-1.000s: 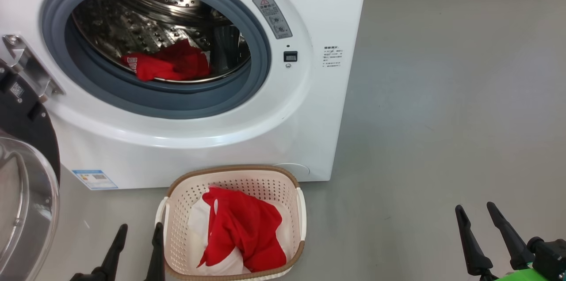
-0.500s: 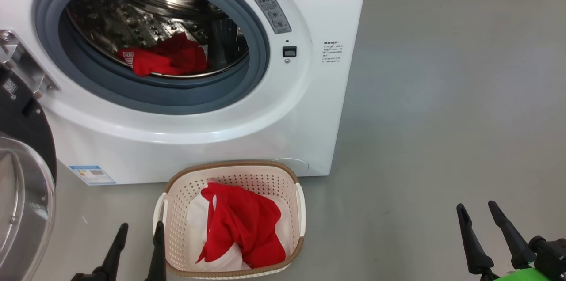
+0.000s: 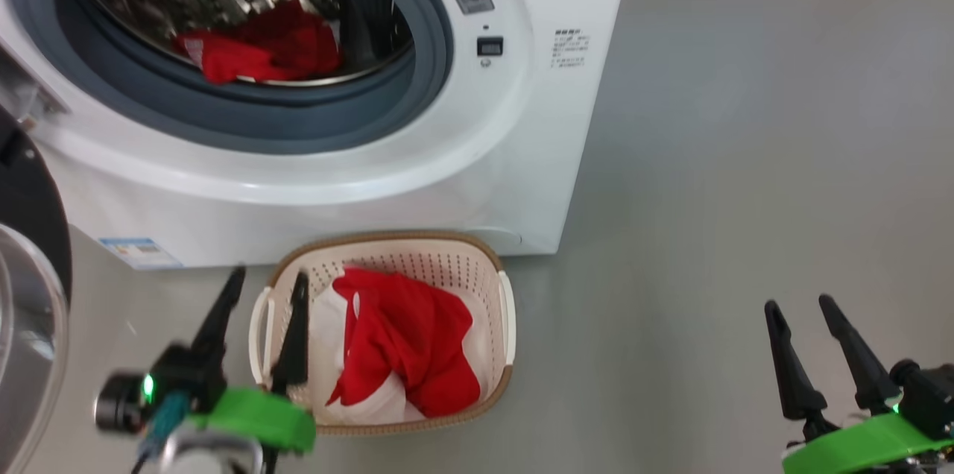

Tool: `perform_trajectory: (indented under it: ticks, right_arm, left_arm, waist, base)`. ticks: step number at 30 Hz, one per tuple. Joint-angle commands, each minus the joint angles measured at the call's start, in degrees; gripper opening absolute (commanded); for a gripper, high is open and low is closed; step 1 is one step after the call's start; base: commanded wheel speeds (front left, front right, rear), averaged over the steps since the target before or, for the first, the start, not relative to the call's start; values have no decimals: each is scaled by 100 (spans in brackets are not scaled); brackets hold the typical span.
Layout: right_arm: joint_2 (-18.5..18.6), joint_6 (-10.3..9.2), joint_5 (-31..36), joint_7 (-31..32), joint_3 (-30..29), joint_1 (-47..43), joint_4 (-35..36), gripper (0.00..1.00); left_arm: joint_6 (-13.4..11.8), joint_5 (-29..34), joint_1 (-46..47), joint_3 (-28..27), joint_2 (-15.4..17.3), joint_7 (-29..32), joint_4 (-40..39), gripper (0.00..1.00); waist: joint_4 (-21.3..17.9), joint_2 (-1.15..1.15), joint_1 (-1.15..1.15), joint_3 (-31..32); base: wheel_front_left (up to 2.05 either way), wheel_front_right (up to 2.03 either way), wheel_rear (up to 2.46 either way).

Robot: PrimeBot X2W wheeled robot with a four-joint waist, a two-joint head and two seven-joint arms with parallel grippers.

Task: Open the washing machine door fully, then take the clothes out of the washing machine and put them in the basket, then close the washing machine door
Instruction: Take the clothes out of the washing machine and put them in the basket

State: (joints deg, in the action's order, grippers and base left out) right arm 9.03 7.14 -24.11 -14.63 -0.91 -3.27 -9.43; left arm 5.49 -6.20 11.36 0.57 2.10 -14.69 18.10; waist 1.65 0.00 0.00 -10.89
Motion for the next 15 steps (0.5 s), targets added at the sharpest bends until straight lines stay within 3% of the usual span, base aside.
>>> perform_trajectory:
  ticks: [1, 15]
  right_arm:
    - [88, 35, 41, -37, 135, 171, 146, 100]
    - [-16, 35, 0, -37, 329, 982, 215, 100]
  left_arm:
    - [-34, 94, 275, -142, 129, -30, -70, 100]
    - [-550, 1324, 3535, 521, 755, 36, 2271, 100]
  waist:
    - [4, 0, 0, -259]
    - [-253, 0, 0, -1399]
  base:
    - [0, 0, 0]
    - [0, 0, 0]
